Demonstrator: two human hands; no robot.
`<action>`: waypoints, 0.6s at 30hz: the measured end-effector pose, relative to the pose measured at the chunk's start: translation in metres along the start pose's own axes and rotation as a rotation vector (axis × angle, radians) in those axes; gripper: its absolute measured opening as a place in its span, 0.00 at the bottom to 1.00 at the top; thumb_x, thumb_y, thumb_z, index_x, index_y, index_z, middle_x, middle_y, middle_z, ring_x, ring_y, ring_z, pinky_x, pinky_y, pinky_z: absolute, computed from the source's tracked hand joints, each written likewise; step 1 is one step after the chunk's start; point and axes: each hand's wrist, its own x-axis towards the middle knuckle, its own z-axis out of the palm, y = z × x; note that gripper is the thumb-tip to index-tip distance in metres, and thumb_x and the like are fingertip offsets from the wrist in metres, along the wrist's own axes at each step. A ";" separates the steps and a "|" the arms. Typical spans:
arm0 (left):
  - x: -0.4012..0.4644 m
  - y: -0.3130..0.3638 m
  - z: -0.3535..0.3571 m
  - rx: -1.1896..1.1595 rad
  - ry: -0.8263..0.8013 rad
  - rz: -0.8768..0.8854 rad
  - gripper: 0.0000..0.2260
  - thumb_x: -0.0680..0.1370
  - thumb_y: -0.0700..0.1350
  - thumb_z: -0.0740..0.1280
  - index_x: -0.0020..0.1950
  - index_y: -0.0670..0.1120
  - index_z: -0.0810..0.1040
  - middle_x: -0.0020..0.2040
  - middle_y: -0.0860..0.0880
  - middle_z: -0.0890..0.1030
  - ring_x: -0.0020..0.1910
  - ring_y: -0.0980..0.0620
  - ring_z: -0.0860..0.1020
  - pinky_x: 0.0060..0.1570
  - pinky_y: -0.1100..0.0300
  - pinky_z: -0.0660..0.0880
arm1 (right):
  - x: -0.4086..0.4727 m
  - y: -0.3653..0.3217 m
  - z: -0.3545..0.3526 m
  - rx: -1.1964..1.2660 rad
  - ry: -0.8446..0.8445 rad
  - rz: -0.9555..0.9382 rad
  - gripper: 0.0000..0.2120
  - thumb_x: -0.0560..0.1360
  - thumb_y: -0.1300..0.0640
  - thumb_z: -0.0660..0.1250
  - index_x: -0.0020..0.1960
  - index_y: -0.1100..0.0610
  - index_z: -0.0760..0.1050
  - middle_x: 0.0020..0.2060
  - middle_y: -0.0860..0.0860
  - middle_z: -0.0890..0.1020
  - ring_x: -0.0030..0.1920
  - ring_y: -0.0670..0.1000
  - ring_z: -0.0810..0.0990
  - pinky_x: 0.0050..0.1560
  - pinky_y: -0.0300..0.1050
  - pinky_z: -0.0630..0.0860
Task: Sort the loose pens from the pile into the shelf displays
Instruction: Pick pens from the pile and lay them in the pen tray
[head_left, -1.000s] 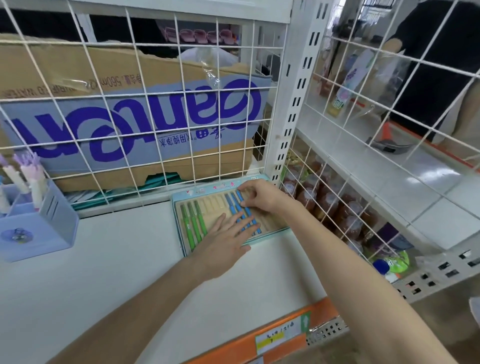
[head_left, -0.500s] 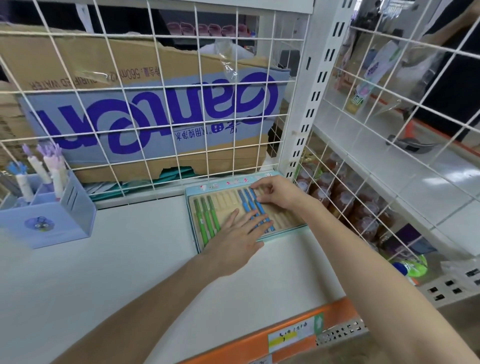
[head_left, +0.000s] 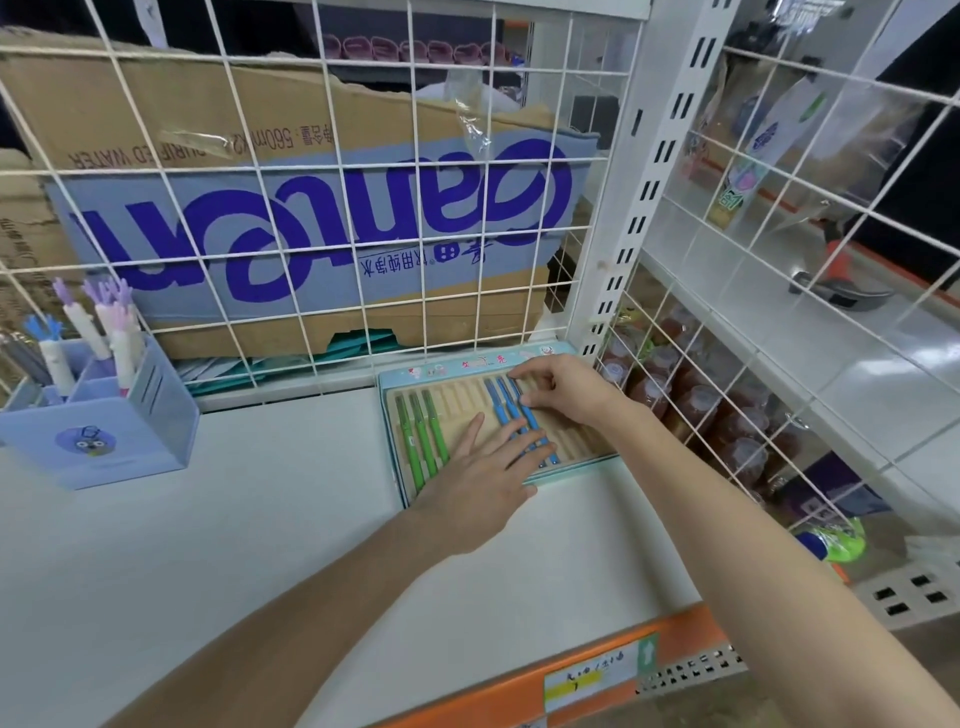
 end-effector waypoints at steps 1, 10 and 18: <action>0.000 -0.001 0.002 0.023 -0.016 0.001 0.25 0.79 0.52 0.45 0.73 0.47 0.65 0.71 0.49 0.68 0.74 0.47 0.60 0.68 0.44 0.43 | 0.001 0.000 0.000 -0.006 -0.005 -0.001 0.18 0.72 0.56 0.71 0.62 0.54 0.76 0.31 0.45 0.68 0.32 0.42 0.66 0.33 0.35 0.63; -0.006 0.002 -0.008 -0.118 0.008 -0.001 0.24 0.82 0.53 0.48 0.77 0.51 0.49 0.77 0.52 0.49 0.76 0.55 0.43 0.70 0.57 0.32 | -0.006 -0.014 -0.006 -0.082 -0.060 0.035 0.21 0.74 0.56 0.69 0.66 0.53 0.73 0.32 0.45 0.69 0.34 0.45 0.69 0.33 0.32 0.63; -0.110 -0.043 -0.042 -0.317 0.294 -0.084 0.19 0.80 0.51 0.52 0.71 0.52 0.65 0.71 0.53 0.67 0.71 0.58 0.59 0.71 0.65 0.44 | -0.037 -0.077 -0.001 -0.064 0.151 0.099 0.21 0.76 0.59 0.65 0.68 0.55 0.71 0.59 0.58 0.76 0.56 0.57 0.77 0.53 0.42 0.69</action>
